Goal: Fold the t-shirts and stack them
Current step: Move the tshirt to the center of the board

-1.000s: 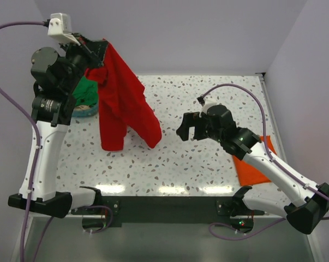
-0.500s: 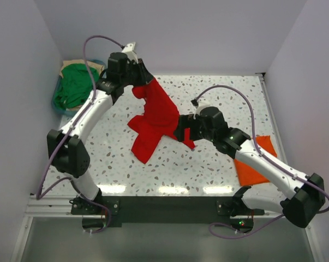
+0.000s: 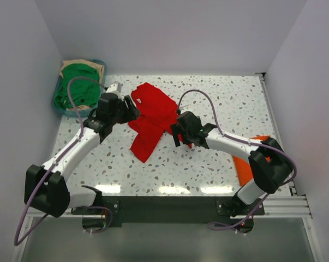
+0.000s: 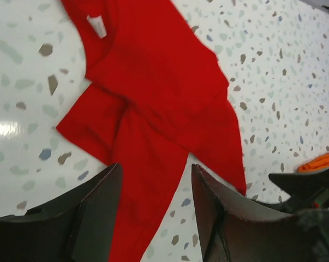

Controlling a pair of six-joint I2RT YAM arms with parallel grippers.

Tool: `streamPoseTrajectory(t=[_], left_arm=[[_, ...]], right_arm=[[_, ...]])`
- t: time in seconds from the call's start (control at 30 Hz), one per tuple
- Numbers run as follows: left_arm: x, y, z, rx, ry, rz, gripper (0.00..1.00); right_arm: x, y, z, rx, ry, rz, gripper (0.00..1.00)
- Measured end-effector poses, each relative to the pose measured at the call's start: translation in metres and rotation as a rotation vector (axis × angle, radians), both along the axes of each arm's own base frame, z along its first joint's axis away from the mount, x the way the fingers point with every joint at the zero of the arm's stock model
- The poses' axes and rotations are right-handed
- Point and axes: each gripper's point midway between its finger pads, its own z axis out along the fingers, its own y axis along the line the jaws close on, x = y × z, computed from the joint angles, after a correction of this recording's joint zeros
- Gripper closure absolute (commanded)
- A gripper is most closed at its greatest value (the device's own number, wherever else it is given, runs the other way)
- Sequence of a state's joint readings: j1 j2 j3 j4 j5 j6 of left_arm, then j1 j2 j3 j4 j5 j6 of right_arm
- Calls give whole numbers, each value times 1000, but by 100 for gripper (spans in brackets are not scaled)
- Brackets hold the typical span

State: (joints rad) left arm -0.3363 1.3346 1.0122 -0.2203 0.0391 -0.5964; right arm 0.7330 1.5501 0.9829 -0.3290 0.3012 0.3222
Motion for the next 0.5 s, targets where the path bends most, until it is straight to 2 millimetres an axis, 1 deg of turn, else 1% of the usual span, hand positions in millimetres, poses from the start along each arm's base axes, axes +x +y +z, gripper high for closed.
streamPoseTrajectory(t=[0.03, 0.07, 0.1, 0.23, 0.3, 0.4, 0.5], left_arm=[[-12, 7, -9, 0, 9, 21, 41], [-23, 12, -24, 4, 33, 36, 41], [-29, 15, -35, 8, 56, 44, 42], [-56, 19, -92, 36, 179, 59, 42], [-70, 19, -113, 59, 229, 55, 42], [-80, 19, -126, 76, 256, 62, 41], [-82, 22, -132, 87, 258, 80, 41]], right_arm=[[4, -1, -7, -32, 3, -1, 9], [8, -1, -13, -57, 8, 1, 9], [12, 0, -20, -80, 14, 4, 9], [28, 8, -34, -134, 24, 18, 9], [36, 13, -37, -148, 18, 22, 9], [46, 20, -36, -153, 7, 31, 11], [59, 35, -25, -127, -16, 48, 14]])
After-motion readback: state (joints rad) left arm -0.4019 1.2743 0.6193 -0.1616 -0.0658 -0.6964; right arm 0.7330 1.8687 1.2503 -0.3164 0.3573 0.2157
